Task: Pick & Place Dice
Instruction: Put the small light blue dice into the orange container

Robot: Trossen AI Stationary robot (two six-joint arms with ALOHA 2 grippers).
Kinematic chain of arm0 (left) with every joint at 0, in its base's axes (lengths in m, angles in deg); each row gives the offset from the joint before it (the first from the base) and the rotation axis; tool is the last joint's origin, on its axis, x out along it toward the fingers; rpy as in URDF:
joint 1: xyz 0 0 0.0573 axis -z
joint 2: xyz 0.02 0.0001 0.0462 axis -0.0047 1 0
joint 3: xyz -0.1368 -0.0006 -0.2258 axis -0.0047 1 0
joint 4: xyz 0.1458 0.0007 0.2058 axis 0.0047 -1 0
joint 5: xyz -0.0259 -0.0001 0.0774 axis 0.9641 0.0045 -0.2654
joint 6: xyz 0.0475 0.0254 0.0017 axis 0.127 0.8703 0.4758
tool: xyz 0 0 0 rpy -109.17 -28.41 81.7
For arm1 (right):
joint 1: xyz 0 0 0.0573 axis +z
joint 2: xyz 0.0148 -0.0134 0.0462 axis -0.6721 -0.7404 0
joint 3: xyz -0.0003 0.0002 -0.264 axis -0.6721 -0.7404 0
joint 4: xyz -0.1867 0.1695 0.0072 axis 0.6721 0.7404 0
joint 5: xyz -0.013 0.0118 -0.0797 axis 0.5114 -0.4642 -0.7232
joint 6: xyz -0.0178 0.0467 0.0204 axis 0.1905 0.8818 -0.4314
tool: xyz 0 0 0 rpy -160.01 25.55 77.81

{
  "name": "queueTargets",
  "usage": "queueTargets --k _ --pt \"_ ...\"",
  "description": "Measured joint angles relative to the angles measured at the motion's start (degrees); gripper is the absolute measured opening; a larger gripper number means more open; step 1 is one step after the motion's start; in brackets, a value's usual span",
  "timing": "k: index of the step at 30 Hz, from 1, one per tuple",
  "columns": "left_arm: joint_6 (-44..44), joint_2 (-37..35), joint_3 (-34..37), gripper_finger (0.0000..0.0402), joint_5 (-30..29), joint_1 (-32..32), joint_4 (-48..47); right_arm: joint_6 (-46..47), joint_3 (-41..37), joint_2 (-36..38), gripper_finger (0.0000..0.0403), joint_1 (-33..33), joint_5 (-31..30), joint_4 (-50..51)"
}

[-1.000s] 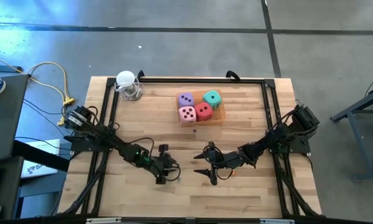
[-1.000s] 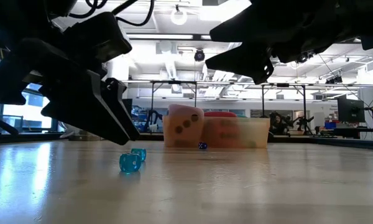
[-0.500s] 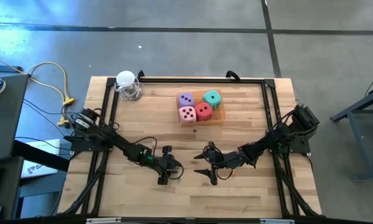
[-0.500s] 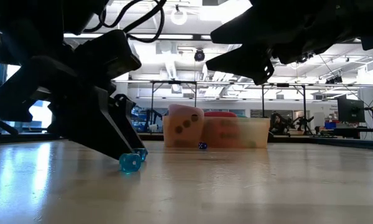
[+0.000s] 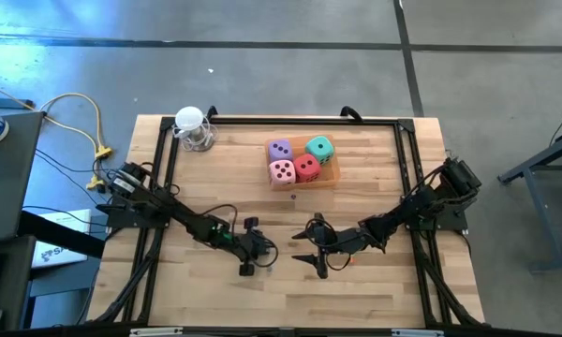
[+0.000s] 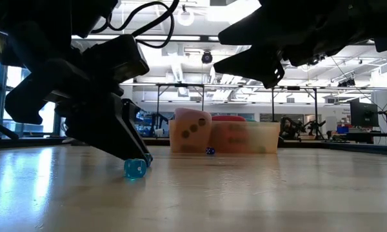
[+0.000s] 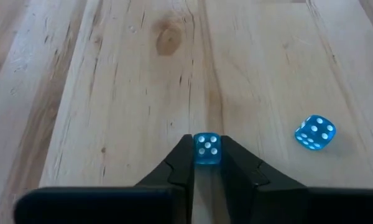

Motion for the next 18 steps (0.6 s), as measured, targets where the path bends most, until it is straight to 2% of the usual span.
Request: queueTargets --k 5,8,10,15,18 --pt "0.17 0.00 0.00 0.0041 0.12 0.02 0.10 0.00 0.00 0.00 0.0268 0.00 0.00 -0.01" --pt "5.19 -0.88 0.18 0.0041 -1.86 0.41 0.42 0.70 0.00 0.00 0.0268 0.00 0.00 -0.09" --pt "11.55 -2.63 0.26 0.0041 -6.60 1.38 1.02 4.11 0.00 0.00 0.0268 -0.01 0.02 -0.56" --pt "31.27 -5.49 0.15 0.0041 -22.15 3.43 9.93 14.43 0.00 0.00 0.0268 -1.63 0.22 -0.89" --pt "38.02 -5.50 0.11 0.0041 -23.67 3.59 15.97 22.36 0.00 0.00 0.0268 -3.26 3.06 -0.86"
